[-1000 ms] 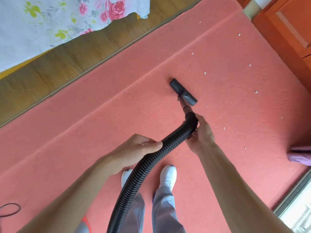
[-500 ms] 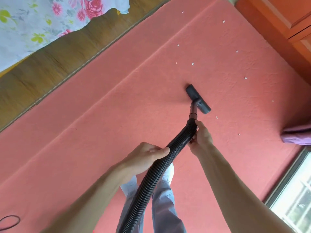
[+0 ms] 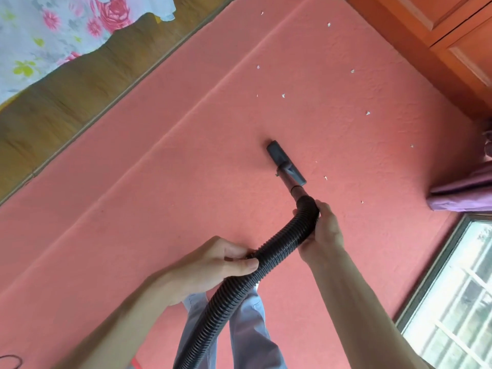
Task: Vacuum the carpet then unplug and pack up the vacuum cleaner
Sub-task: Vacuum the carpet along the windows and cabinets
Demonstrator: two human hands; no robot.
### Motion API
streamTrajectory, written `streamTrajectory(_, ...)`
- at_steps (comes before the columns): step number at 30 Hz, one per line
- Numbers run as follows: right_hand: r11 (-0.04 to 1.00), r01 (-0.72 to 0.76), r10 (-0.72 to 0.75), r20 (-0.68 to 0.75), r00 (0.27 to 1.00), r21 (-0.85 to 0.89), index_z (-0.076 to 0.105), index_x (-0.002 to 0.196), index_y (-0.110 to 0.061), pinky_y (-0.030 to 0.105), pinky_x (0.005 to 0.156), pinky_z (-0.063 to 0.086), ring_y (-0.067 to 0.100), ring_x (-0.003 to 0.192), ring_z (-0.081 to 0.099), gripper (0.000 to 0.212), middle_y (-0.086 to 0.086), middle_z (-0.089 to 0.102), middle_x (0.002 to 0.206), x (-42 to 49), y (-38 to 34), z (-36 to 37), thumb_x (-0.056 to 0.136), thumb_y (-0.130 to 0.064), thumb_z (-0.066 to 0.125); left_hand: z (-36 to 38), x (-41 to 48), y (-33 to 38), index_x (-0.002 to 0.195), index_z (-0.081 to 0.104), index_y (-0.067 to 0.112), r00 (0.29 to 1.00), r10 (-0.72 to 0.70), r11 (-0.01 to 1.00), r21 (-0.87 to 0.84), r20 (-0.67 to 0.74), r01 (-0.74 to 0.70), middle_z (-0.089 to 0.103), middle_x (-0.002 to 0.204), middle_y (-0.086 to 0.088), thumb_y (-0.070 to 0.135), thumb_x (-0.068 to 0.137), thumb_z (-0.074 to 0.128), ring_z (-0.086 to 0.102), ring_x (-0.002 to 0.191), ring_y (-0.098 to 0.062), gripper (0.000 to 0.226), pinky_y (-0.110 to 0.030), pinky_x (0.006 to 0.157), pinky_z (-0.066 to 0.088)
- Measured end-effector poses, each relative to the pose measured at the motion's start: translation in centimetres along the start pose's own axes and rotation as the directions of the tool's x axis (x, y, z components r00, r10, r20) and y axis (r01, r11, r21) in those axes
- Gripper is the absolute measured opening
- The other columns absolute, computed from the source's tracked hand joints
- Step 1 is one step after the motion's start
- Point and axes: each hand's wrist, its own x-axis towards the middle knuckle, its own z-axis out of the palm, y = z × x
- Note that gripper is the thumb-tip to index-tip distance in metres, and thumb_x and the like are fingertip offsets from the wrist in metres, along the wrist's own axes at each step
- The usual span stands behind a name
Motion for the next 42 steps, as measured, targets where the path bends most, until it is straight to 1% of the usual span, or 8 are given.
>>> streamTrajectory(4, 0.997, -0.043, 0.045, -0.026, 0.999, 0.058, 0.061, 0.111, -0.003, 0.024, 0.050, 0.044, 0.017, 0.057, 0.054, 0.034, 0.009, 0.060, 0.078, -0.3, -0.9, -0.3, 0.093, -0.031, 0.058, 0.6, 0.5, 0.5, 0.111, 0.078, 0.022, 1.000, 0.013, 1.000, 0.012, -0.003, -0.013, 0.076, 0.110, -0.003, 0.035, 0.097, 0.063, 0.068, 0.111, -0.019, 0.024, -0.039, 0.108, 0.046)
streamTrajectory(8, 0.987, -0.060, 0.068, -0.046, 0.997, 0.147, 0.062, 0.116, -0.003, 0.026, 0.054, 0.044, 0.017, 0.059, 0.052, 0.037, 0.008, 0.060, 0.085, 1.3, -2.4, 0.3, 0.093, -0.032, 0.057, 1.4, 2.4, 1.7, 0.114, 0.077, 0.029, 0.999, 0.032, 0.999, 0.015, -0.042, -0.032, 0.077, 0.103, 0.007, 0.036, 0.096, 0.062, 0.069, 0.098, -0.006, 0.024, -0.024, 0.088, 0.049)
streamTrajectory(12, 0.983, -0.038, 0.046, -0.038, 0.998, 0.177, 0.062, 0.122, -0.002, 0.027, 0.056, 0.045, 0.019, 0.061, 0.053, 0.041, 0.010, 0.060, 0.096, 4.2, -4.1, 0.8, 0.093, -0.030, 0.055, 2.1, 5.1, 2.7, 0.110, 0.078, 0.025, 0.988, 0.043, 0.999, 0.031, -0.145, -0.038, 0.076, 0.109, -0.005, 0.036, 0.097, 0.060, 0.070, 0.106, -0.019, 0.025, -0.035, 0.100, 0.049)
streamTrajectory(16, 0.989, -0.018, 0.019, -0.006, 1.000, 0.150, 0.060, 0.119, -0.005, 0.028, 0.056, 0.047, 0.020, 0.063, 0.055, 0.036, 0.011, 0.060, 0.101, 6.3, -4.9, 0.4, 0.095, -0.030, 0.054, 3.3, 6.9, 3.5, 0.105, 0.078, 0.021, 0.975, 0.020, 0.998, 0.062, -0.220, -0.006, 0.076, 0.104, -0.008, 0.040, 0.097, 0.059, 0.070, 0.103, -0.028, 0.027, -0.032, 0.090, 0.052)
streamTrajectory(20, 0.991, 0.008, 0.005, -0.094, 0.996, 0.137, 0.063, 0.101, -0.001, 0.024, 0.046, 0.047, 0.020, 0.057, 0.058, 0.030, 0.013, 0.064, 0.089, 5.9, -5.2, -1.2, 0.092, -0.029, 0.059, 4.4, 6.6, 3.8, 0.106, 0.077, 0.022, 0.986, 0.013, 0.995, 0.104, -0.166, 0.004, 0.075, 0.106, -0.009, 0.041, 0.099, 0.057, 0.070, 0.103, -0.027, 0.029, -0.036, 0.094, 0.053)
streamTrajectory(23, 0.992, -0.016, 0.031, -0.123, 0.992, 0.126, 0.065, 0.101, -0.002, 0.023, 0.044, 0.044, 0.018, 0.055, 0.057, 0.031, 0.011, 0.063, 0.084, 4.3, -4.6, -3.5, 0.092, -0.030, 0.059, 5.1, 5.2, 3.6, 0.106, 0.077, 0.021, 0.998, 0.019, 0.991, 0.136, -0.053, -0.012, 0.074, 0.090, 0.002, 0.038, 0.100, 0.055, 0.070, 0.086, -0.011, 0.028, -0.019, 0.078, 0.055)
streamTrajectory(31, 0.957, -0.129, 0.141, -0.030, 0.990, 0.261, 0.057, 0.129, 0.000, 0.030, 0.062, 0.049, 0.020, 0.069, 0.057, 0.048, 0.013, 0.061, 0.103, 1.6, -1.2, -7.9, 0.093, -0.031, 0.058, 4.5, 1.5, 3.2, 0.116, 0.075, 0.028, 0.992, -0.015, 0.987, 0.159, 0.127, -0.006, 0.073, 0.120, -0.002, 0.044, 0.098, 0.055, 0.065, 0.118, -0.015, 0.031, -0.034, 0.111, 0.042)
streamTrajectory(42, 0.978, -0.103, 0.082, 0.118, 0.990, 0.184, 0.053, 0.135, -0.006, 0.028, 0.099, 0.044, 0.019, 0.097, 0.051, 0.047, 0.008, 0.050, 0.106, 7.8, -1.8, -7.8, 0.096, -0.033, 0.057, 8.0, 6.3, 2.4, 0.104, 0.071, -0.006, 0.994, 0.007, 0.987, 0.158, -0.106, 0.010, 0.073, 0.101, -0.022, 0.034, 0.102, 0.054, 0.065, 0.086, -0.023, 0.043, -0.035, 0.083, 0.052)
